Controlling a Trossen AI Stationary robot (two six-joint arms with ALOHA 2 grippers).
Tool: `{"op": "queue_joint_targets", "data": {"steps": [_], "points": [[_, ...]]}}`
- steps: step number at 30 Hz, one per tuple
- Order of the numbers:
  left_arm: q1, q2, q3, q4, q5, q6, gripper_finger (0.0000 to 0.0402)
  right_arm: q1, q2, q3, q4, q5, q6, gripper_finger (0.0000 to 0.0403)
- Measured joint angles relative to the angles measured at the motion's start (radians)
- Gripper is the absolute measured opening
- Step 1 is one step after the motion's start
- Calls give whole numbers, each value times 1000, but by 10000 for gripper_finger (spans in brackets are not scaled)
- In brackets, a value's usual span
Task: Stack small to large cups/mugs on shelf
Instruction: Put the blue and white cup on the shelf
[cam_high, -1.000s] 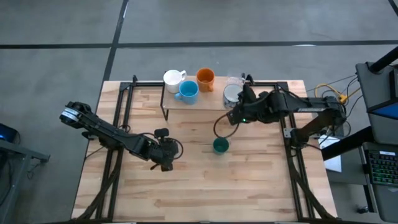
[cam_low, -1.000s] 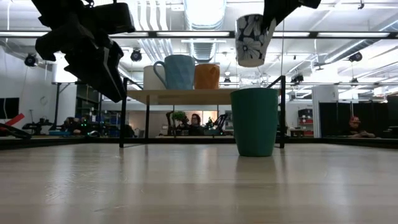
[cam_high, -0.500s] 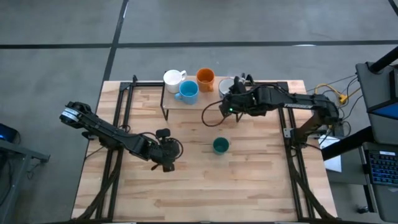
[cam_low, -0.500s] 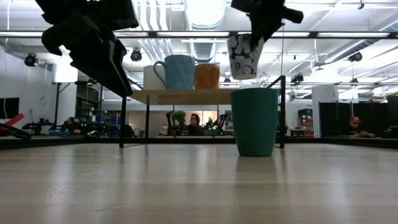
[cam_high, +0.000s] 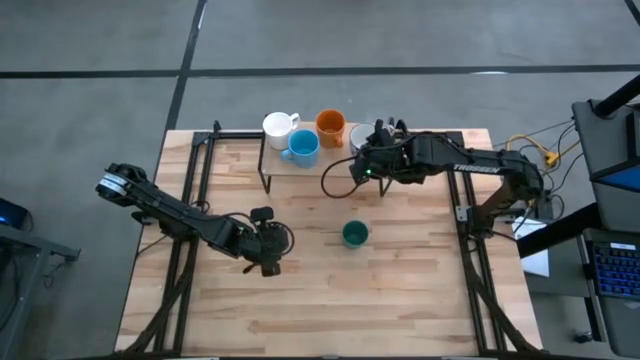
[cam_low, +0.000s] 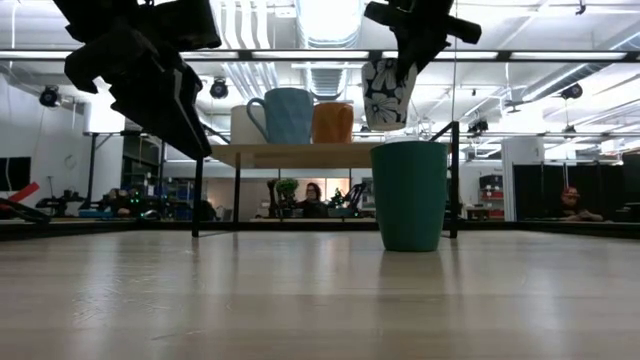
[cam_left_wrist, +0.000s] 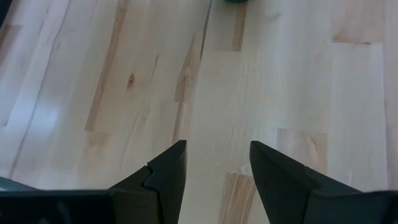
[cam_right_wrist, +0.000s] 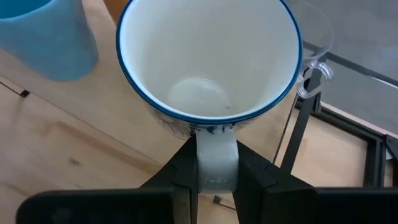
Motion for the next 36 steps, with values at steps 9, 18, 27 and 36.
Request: {"op": "queue_joint_targets", "data": {"steps": [9,18,27,36], "points": [[0,0,-2,15,0,-4,162,-29,5,-6,2,-27,48,53],[0,0,-2,16,0,-4,162,-63,6,-12,9,-33,67,53],[0,0,-3,20,0,-5,162,-82,10,-12,85,-68,27,53],[0,0,-3,19,0,-5,162,-100,42,-12,95,-104,4,53]]}}
